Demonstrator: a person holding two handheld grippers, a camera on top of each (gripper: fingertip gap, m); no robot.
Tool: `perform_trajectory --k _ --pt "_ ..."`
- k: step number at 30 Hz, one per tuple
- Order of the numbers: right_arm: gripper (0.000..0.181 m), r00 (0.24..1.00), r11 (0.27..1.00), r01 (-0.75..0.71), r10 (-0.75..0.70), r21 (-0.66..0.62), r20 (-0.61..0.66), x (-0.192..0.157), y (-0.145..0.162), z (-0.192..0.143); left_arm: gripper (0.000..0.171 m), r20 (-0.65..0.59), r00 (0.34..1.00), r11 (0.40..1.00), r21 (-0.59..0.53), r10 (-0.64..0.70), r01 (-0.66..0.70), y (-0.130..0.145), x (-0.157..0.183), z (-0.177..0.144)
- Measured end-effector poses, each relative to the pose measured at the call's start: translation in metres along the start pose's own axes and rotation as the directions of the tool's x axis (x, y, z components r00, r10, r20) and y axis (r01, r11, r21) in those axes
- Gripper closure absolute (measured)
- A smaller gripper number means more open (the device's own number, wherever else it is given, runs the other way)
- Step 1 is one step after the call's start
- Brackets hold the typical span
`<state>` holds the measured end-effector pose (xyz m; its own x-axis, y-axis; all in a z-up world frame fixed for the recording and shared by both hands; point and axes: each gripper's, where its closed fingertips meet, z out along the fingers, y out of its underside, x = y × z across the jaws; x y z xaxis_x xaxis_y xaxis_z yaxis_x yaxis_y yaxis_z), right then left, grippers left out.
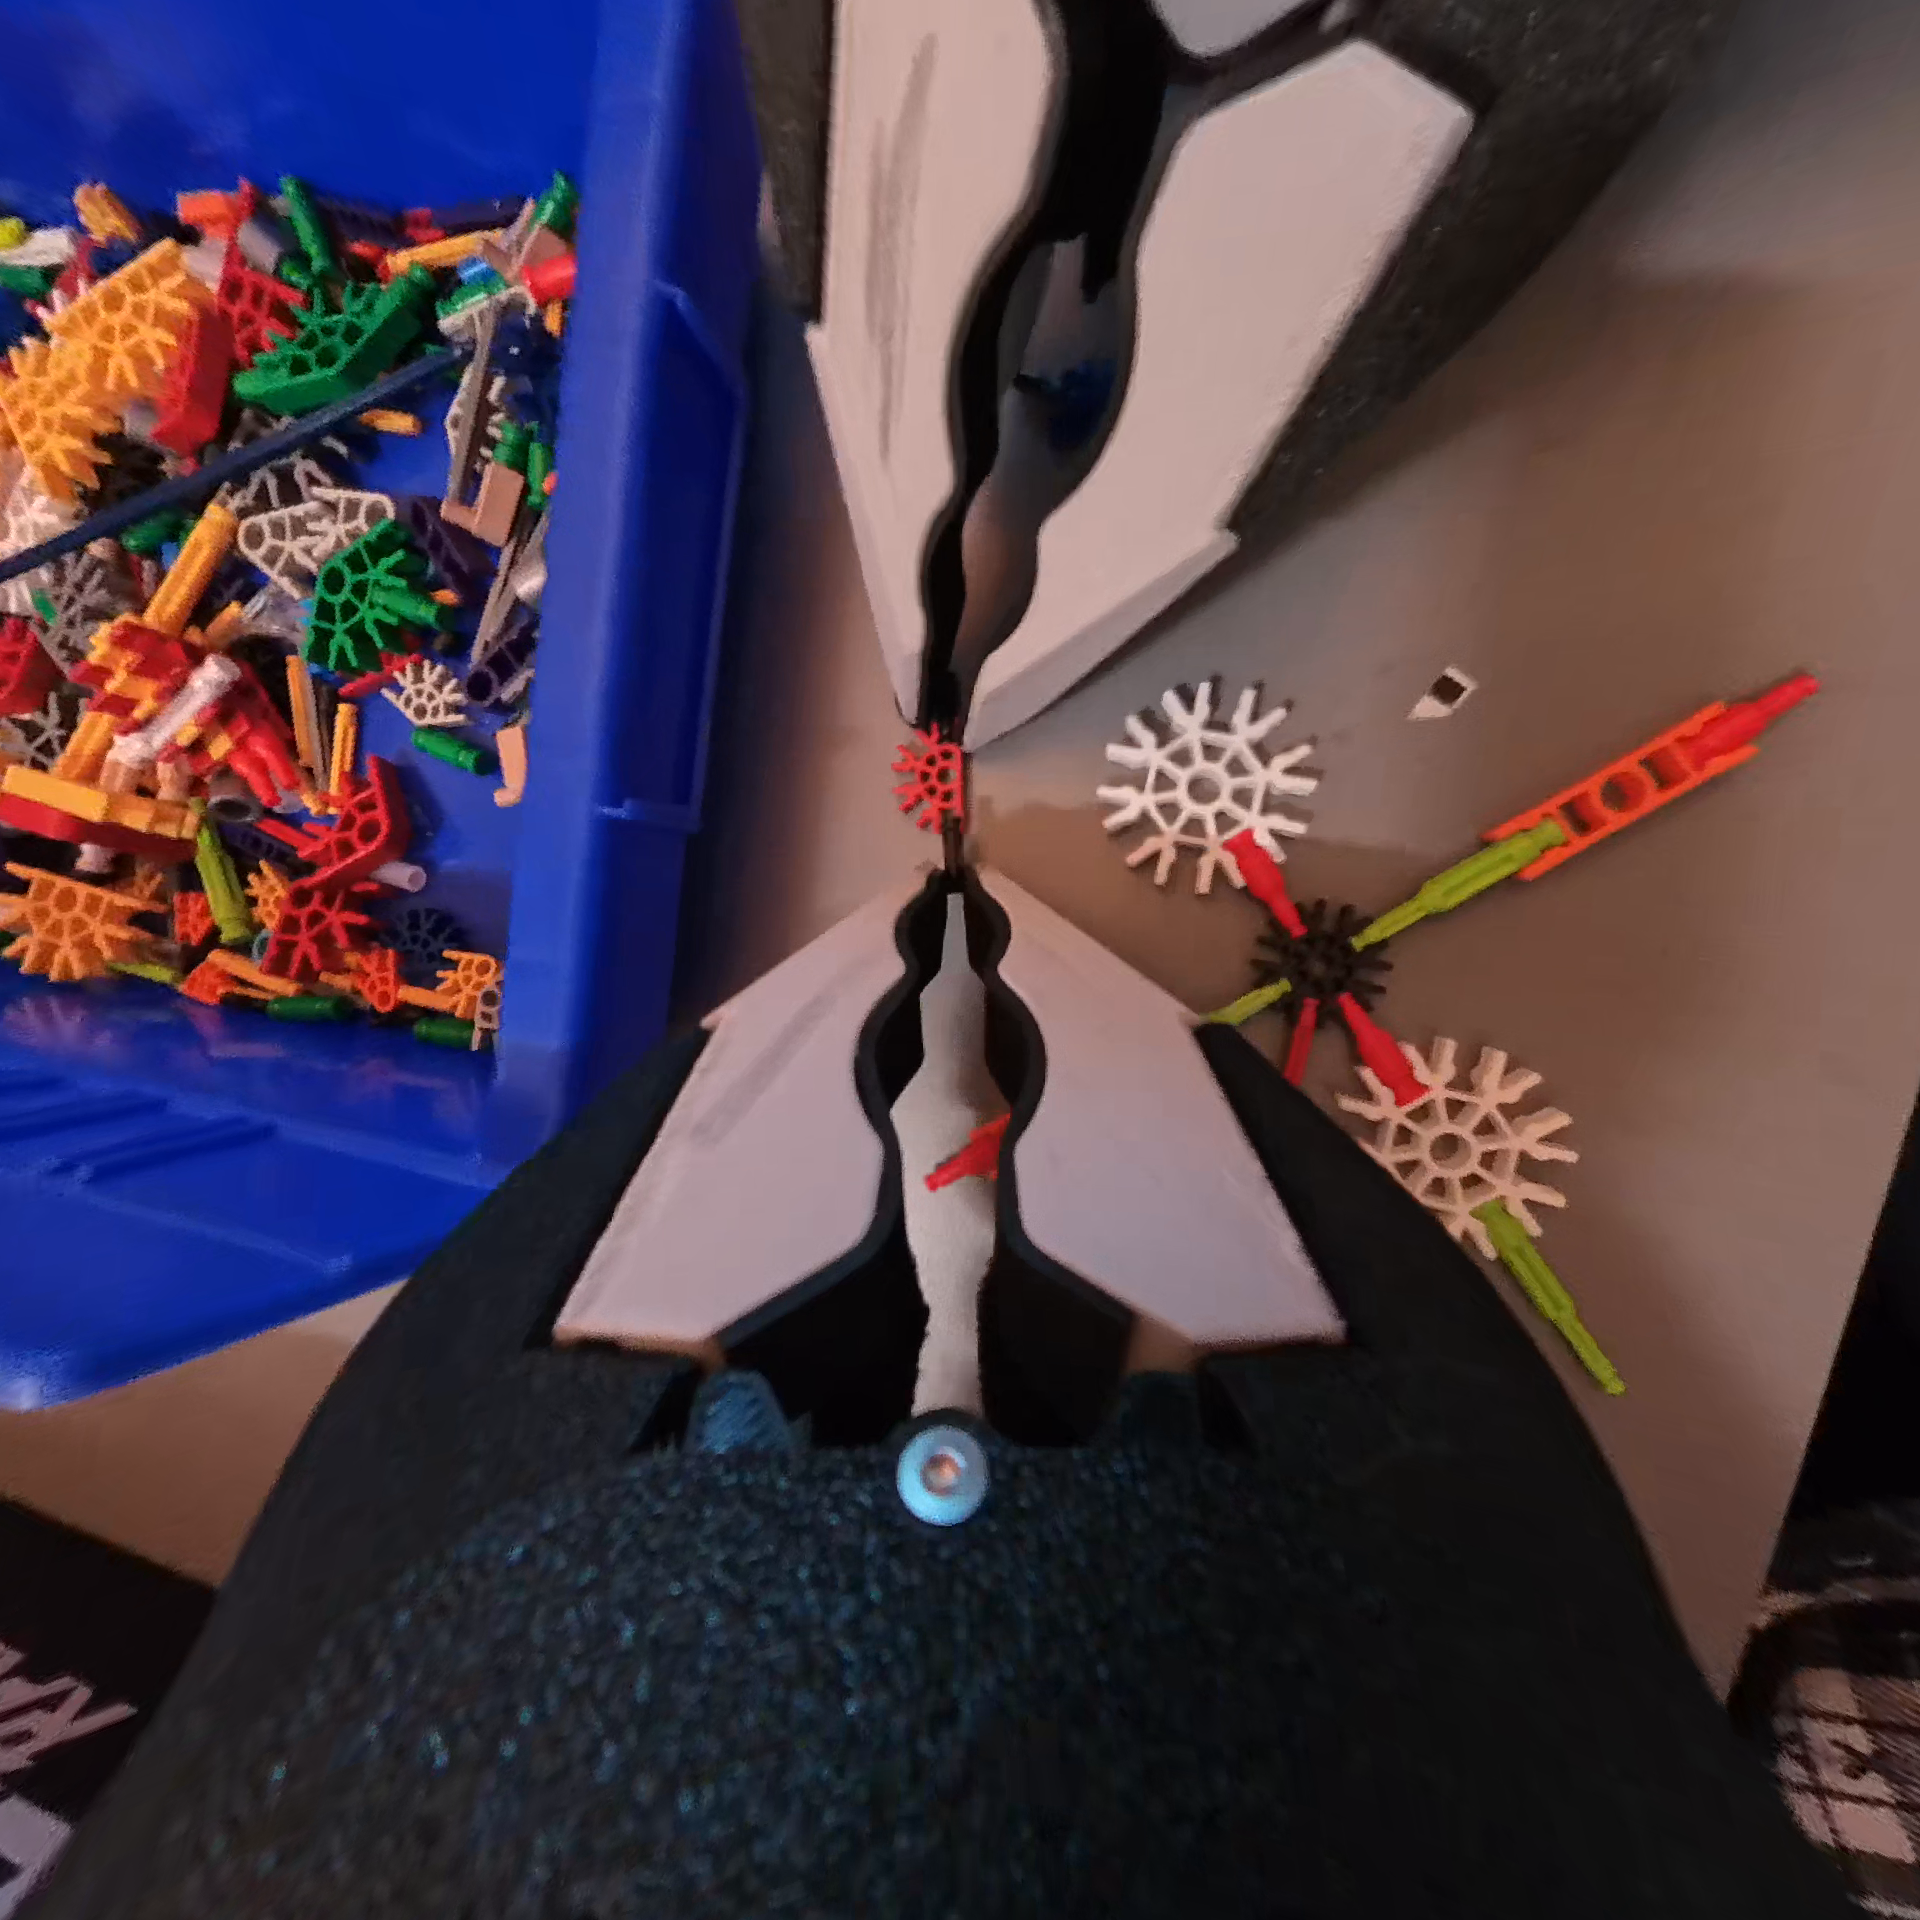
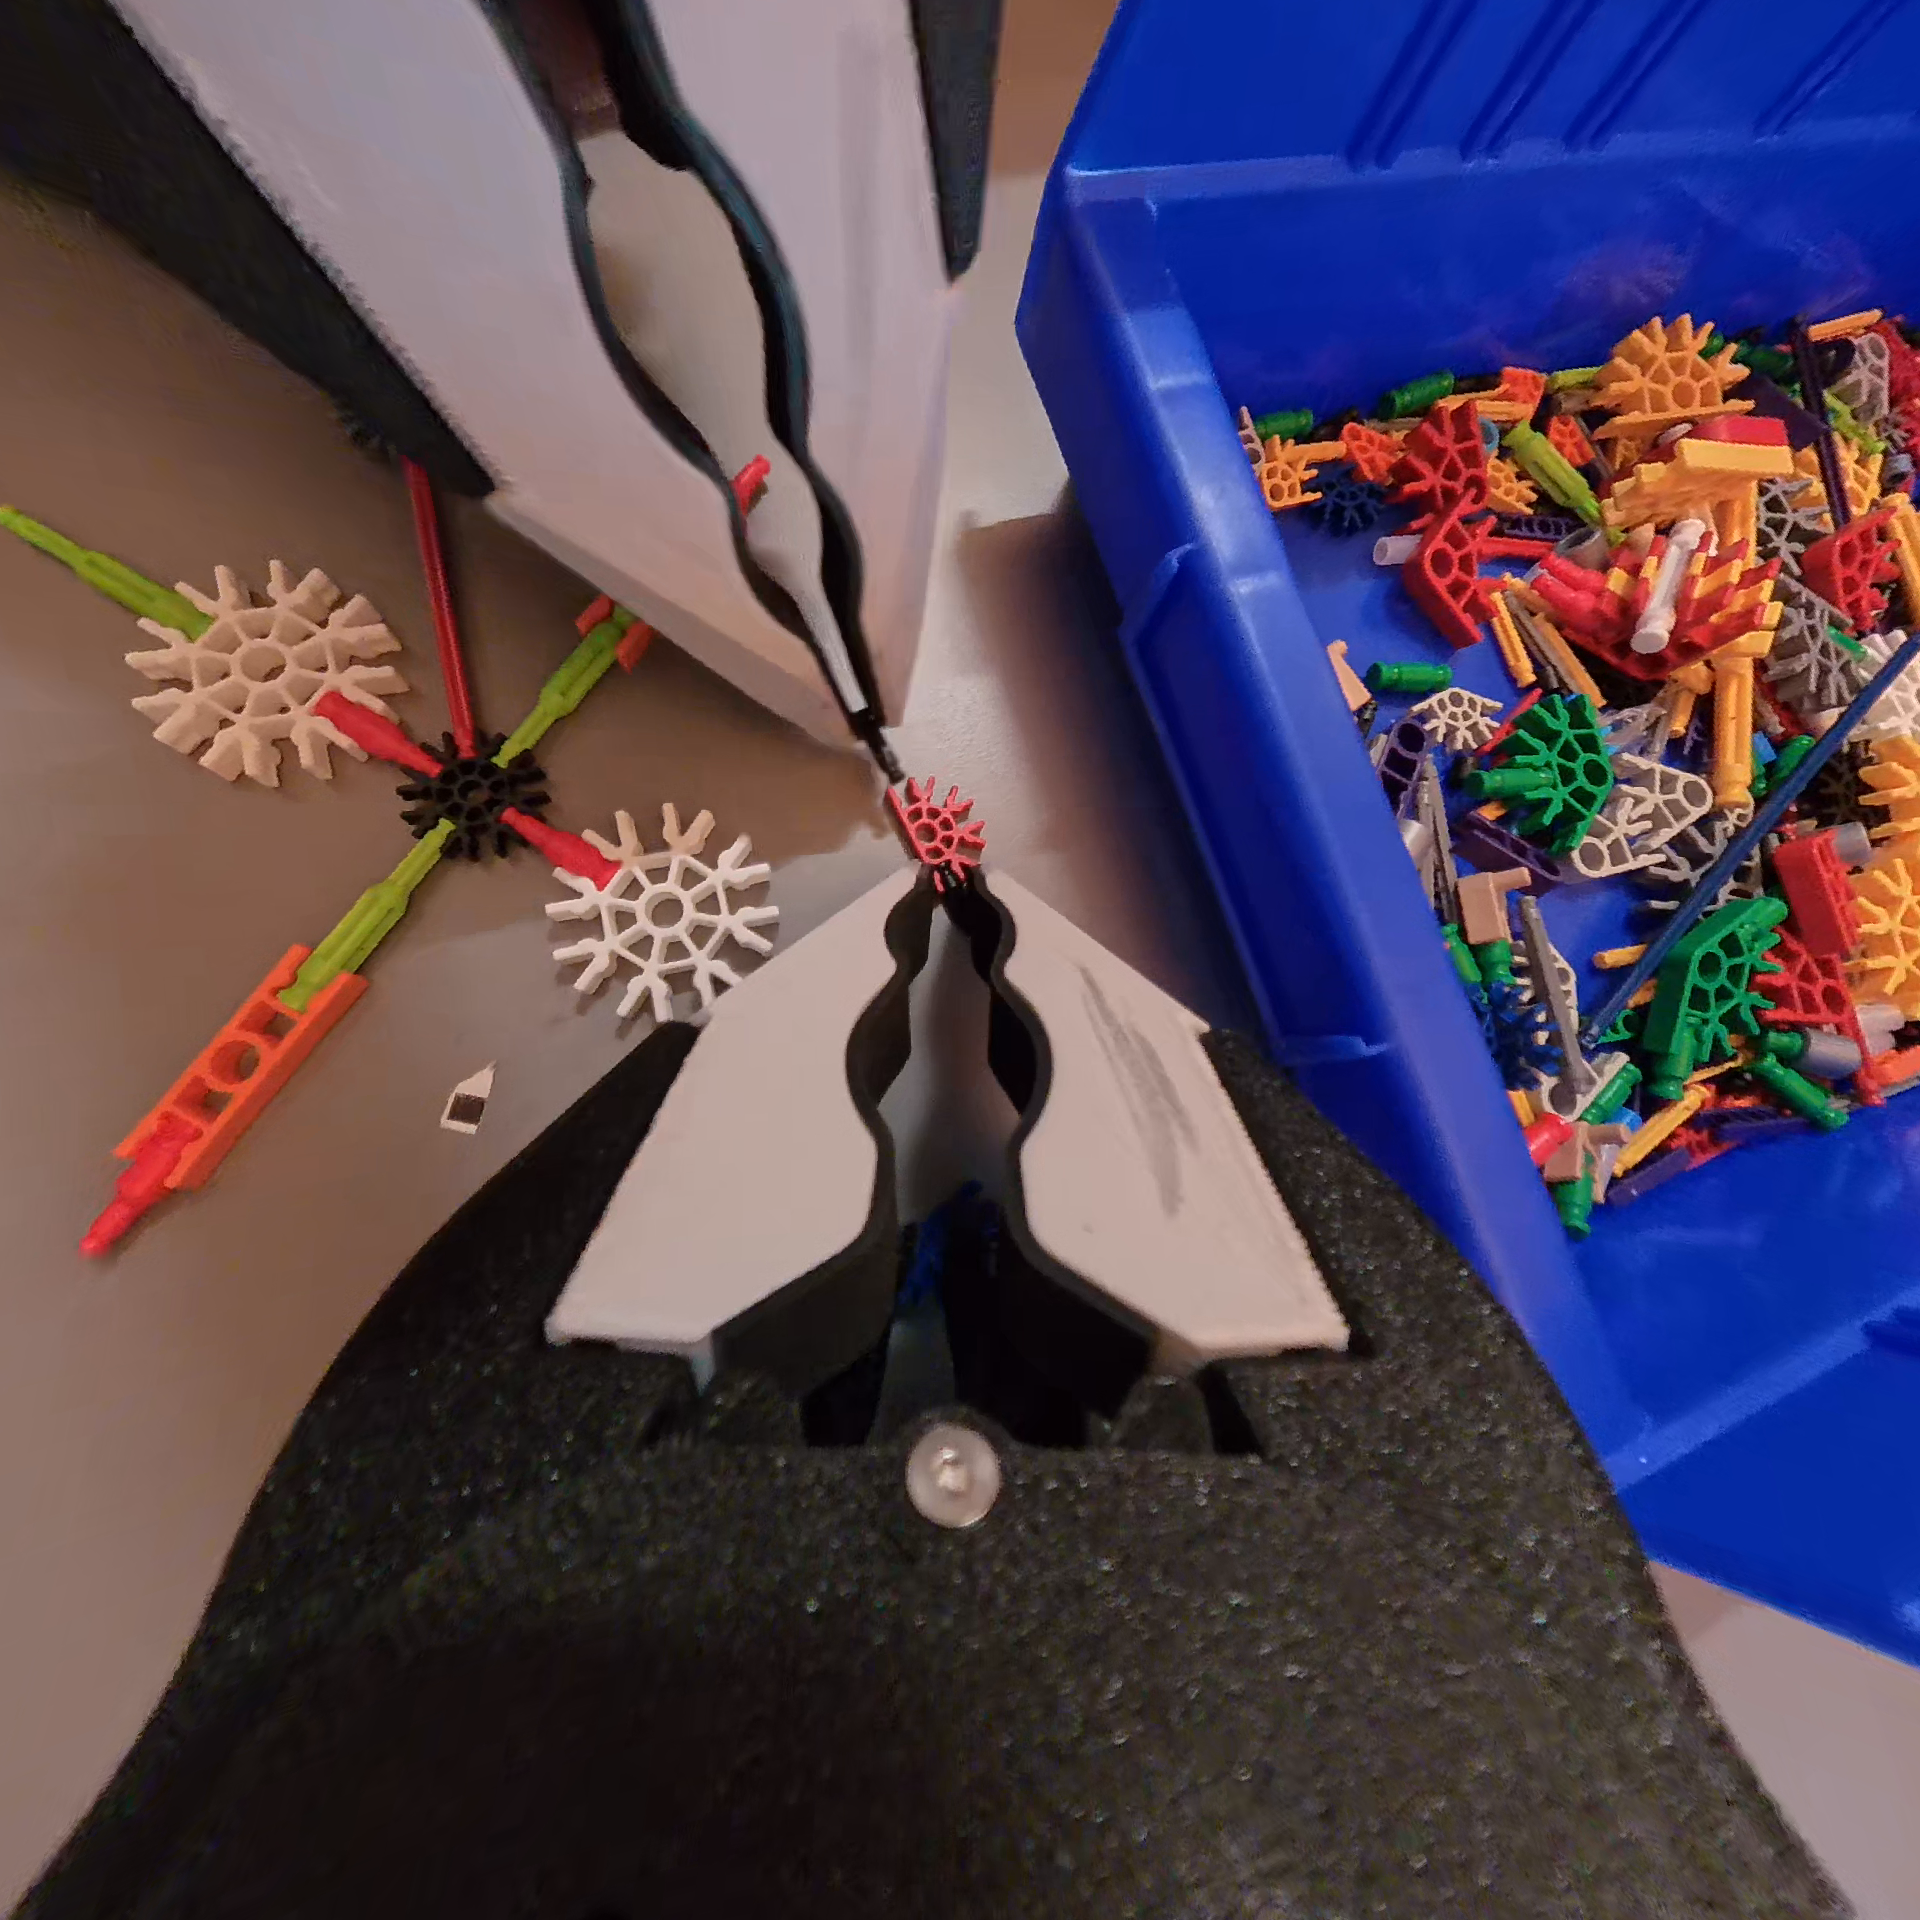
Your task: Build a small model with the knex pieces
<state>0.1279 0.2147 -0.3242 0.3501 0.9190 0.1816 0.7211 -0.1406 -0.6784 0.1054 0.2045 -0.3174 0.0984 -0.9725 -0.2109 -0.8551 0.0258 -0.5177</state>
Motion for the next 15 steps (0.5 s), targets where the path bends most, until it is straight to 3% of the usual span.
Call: perform_trajectory --k 15 --pt "0.176 1.0 1.0 0.005 -0.005 0.001 0.002 -0.0006 -0.0004 0.0001 0.169 -0.008 0.999 0.998 -0.043 0.044 -0.044 0.0026 -0.0003 0.0071"
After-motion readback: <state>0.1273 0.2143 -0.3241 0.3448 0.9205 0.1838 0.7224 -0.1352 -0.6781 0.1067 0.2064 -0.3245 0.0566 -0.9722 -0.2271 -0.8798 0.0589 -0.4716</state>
